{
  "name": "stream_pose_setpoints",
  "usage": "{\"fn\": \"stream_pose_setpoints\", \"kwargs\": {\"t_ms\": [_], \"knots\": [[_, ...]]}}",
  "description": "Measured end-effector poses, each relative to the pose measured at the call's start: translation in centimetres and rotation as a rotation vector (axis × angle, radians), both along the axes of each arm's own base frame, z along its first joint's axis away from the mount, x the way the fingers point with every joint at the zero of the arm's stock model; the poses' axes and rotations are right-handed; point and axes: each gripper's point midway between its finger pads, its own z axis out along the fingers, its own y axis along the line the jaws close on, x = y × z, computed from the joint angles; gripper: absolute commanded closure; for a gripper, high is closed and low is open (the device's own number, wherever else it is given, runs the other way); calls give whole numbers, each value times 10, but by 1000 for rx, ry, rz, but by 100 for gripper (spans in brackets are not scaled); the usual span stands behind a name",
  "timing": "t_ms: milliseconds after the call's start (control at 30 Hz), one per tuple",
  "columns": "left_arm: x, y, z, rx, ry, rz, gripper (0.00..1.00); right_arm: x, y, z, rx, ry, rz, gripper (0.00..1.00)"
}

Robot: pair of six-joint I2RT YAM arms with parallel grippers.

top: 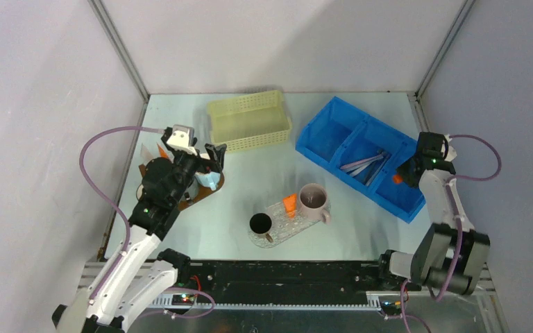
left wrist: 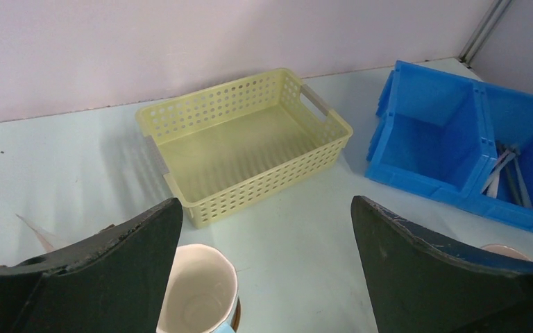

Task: Prepare toiletry sets of a toothbrush and toothpaste on the tray
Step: Pick up the toothpaste from the storage box.

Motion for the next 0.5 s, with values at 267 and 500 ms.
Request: {"fn": "stream_pose_setpoints", "kwargs": {"t_ms": [267,500], "knots": [[1,-13,8,-34,13,-58,3,-8,12,85,-134,-263,117,100],[3,-31,35,-92,5,-139,3,-9,61,154,-266,-515,393,100]]}}
